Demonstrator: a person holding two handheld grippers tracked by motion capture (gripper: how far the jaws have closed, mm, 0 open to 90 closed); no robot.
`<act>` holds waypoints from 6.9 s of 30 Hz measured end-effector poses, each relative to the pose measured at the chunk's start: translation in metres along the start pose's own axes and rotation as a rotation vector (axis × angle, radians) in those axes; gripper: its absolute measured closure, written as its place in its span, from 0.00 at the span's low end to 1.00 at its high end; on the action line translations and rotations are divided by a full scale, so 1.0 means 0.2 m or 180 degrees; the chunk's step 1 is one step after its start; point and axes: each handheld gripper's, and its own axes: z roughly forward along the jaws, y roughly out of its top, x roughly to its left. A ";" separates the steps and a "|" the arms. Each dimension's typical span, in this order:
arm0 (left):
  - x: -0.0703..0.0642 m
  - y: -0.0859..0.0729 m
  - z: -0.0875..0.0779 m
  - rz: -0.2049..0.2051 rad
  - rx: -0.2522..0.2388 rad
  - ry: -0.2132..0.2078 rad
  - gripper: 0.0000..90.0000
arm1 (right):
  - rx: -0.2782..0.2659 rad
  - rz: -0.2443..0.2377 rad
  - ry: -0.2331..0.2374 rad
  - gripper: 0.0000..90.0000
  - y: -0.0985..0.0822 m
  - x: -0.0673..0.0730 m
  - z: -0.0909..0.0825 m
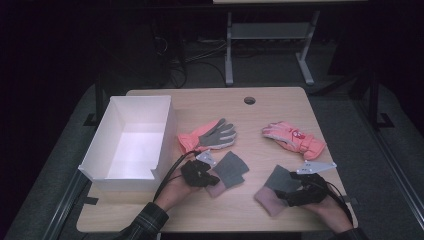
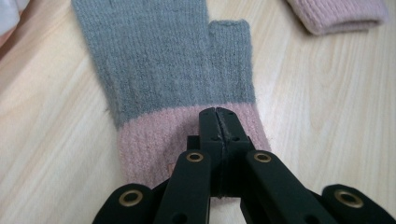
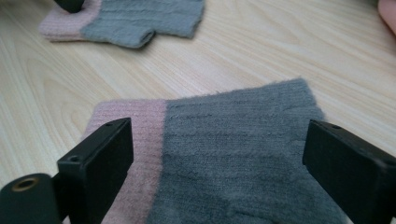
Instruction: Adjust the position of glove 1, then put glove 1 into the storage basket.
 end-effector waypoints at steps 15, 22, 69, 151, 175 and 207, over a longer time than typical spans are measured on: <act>-0.09 -0.09 -0.10 -0.0080 -0.0220 0.0245 0.58 | 0.0351 -0.0106 0.0138 1.00 -0.06 0.08 -0.01; -0.09 -0.10 -0.11 -0.0070 -0.0227 0.0257 0.55 | 0.0359 -0.0082 0.0200 1.00 -0.01 0.12 0.05; -0.02 0.06 0.12 0.0127 -0.0094 0.0423 0.89 | -0.0272 0.0201 -0.0215 0.18 -0.01 -0.01 -0.06; -0.38 0.46 0.50 0.0243 0.0166 -0.0002 0.15 | -0.0560 0.0340 -0.0877 0.15 -0.05 -0.13 -0.14; -0.36 0.45 0.48 0.0087 0.0158 -0.0377 0.66 | -0.0517 0.0314 -0.0837 0.15 -0.05 -0.12 -0.13; -0.22 0.46 0.12 -0.0164 -0.0076 -0.0411 0.69 | -0.0465 0.0251 -0.0764 0.15 -0.05 -0.10 -0.10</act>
